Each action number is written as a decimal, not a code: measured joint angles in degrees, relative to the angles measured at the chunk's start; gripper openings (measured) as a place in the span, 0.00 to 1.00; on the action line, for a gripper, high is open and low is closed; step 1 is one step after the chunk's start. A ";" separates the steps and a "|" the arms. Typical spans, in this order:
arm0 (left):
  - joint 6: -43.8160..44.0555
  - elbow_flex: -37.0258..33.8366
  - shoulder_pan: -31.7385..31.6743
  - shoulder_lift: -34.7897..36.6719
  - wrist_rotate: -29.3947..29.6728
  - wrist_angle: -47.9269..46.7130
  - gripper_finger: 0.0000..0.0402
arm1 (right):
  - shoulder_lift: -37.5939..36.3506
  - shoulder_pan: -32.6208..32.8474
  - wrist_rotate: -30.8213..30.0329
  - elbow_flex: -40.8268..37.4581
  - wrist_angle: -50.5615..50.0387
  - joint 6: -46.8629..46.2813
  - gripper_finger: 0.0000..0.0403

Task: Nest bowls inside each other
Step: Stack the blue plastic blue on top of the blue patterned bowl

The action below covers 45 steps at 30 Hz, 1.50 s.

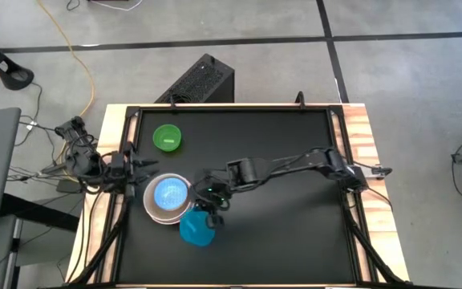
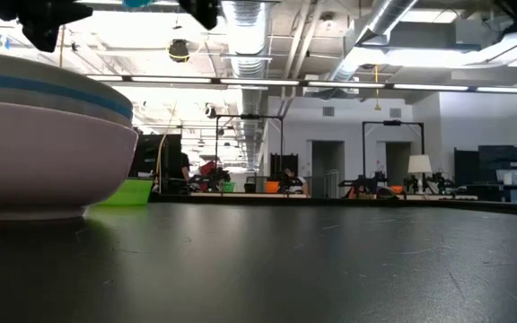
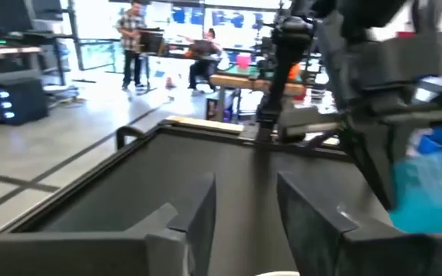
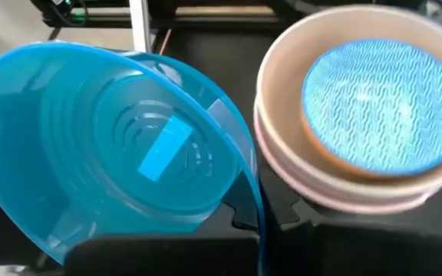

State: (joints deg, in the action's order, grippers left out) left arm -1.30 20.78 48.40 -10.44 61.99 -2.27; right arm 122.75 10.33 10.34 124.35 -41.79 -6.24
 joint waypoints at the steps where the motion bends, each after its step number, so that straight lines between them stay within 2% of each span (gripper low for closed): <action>1: 0.00 0.00 -0.01 0.00 0.77 0.05 0.34 | 1.23 -0.09 0.08 1.78 -0.43 0.80 0.01; 6: -0.02 0.12 -0.02 0.02 2.61 0.31 0.44 | 5.12 -0.85 0.10 7.40 -1.06 4.68 0.01; 10: -0.61 0.17 -0.02 0.02 2.69 0.19 0.50 | 6.15 -1.91 0.26 8.44 -0.11 4.95 0.01; 19: -0.35 0.17 -0.02 0.02 2.80 -1.04 0.51 | 6.11 -3.80 -0.26 8.46 0.87 -2.64 0.01; 22: -0.16 0.20 -0.02 0.01 2.81 -1.32 0.51 | 7.72 -4.13 -3.43 8.55 6.00 -5.44 0.01; 26: -0.77 0.20 -0.02 0.02 3.48 -1.26 0.51 | 10.86 -6.13 -4.15 8.44 14.36 -10.96 0.01; 28: -1.49 0.22 -0.02 0.07 6.11 -0.73 0.51 | 12.03 -7.41 -4.23 8.35 15.45 -13.55 0.01; 33: -1.85 0.24 -0.07 0.07 18.62 -0.80 0.51 | 13.21 -10.55 -4.21 8.50 16.94 -17.00 0.01; 39: -3.69 0.24 -0.07 0.07 18.58 -0.80 0.51 | 14.37 -12.85 -1.59 8.42 12.77 -18.86 0.01; 45: -4.15 0.24 -0.07 0.08 19.78 -0.82 0.51 | 14.46 -12.82 -1.42 8.46 11.51 -17.45 0.03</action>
State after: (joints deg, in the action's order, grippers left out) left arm -5.45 21.02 48.34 -10.36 81.77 -3.09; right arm 137.21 -2.49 8.92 132.81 -30.27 -23.69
